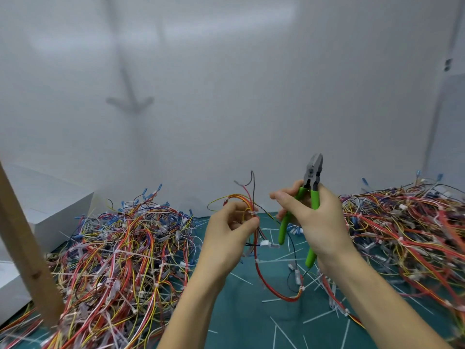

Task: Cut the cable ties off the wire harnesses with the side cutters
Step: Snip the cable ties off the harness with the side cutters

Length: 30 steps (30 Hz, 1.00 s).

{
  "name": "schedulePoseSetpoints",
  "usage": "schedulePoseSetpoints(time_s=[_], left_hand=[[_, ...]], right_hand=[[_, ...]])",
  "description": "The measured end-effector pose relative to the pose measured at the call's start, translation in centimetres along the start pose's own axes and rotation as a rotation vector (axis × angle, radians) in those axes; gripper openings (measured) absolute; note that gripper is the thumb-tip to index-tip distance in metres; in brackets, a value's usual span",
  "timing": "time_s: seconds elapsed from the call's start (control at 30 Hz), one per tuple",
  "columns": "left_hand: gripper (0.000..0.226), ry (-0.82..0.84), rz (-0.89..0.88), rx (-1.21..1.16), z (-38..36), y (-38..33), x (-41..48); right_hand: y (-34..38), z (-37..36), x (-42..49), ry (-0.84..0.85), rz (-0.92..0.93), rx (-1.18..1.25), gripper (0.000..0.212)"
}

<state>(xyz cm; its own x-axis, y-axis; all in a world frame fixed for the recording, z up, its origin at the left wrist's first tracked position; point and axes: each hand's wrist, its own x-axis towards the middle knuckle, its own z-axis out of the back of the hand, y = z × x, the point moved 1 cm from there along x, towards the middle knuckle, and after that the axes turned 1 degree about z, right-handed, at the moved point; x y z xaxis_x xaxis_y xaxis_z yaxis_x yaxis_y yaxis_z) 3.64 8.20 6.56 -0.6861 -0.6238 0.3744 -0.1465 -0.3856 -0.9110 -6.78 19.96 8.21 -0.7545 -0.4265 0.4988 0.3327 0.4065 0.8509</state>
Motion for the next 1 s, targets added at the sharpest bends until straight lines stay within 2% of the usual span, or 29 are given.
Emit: schedulePoseSetpoints(time_s=[0.07, 0.17, 0.23, 0.37, 0.5, 0.77, 1.0], left_hand=[[0.008, -0.001, 0.01, -0.012, 0.2, 0.0, 0.1], [0.01, 0.015, 0.021, -0.015, 0.4, 0.0, 0.4], [0.013, 0.02, 0.062, -0.037, 0.5, 0.0, 0.5], [0.015, -0.002, 0.13, -0.117, 0.7, 0.2, 0.7], [0.01, -0.002, 0.087, -0.107, 0.8, 0.4, 0.8], [0.008, 0.003, 0.015, -0.046, 1.2, 0.6, 0.7], [0.017, 0.065, -0.024, -0.028, 1.3, 0.5, 0.5]], right_hand=[[-0.2, 0.0, -0.3, 0.069, -0.051, -0.055, 0.016], [-0.4, -0.3, -0.6, 0.19, -0.162, -0.096, 0.04], [-0.7, -0.3, -0.9, 0.26, -0.182, -0.213, 0.048], [-1.2, -0.2, -1.2, 0.369, -0.151, -0.485, 0.051], [-1.5, -0.1, -1.4, 0.425, -0.13, -0.644, 0.048], [-1.7, -0.1, -1.6, 0.467, -0.17, -0.683, 0.05], [-2.1, -0.3, -1.8, 0.467, -0.199, -0.639, 0.048]])
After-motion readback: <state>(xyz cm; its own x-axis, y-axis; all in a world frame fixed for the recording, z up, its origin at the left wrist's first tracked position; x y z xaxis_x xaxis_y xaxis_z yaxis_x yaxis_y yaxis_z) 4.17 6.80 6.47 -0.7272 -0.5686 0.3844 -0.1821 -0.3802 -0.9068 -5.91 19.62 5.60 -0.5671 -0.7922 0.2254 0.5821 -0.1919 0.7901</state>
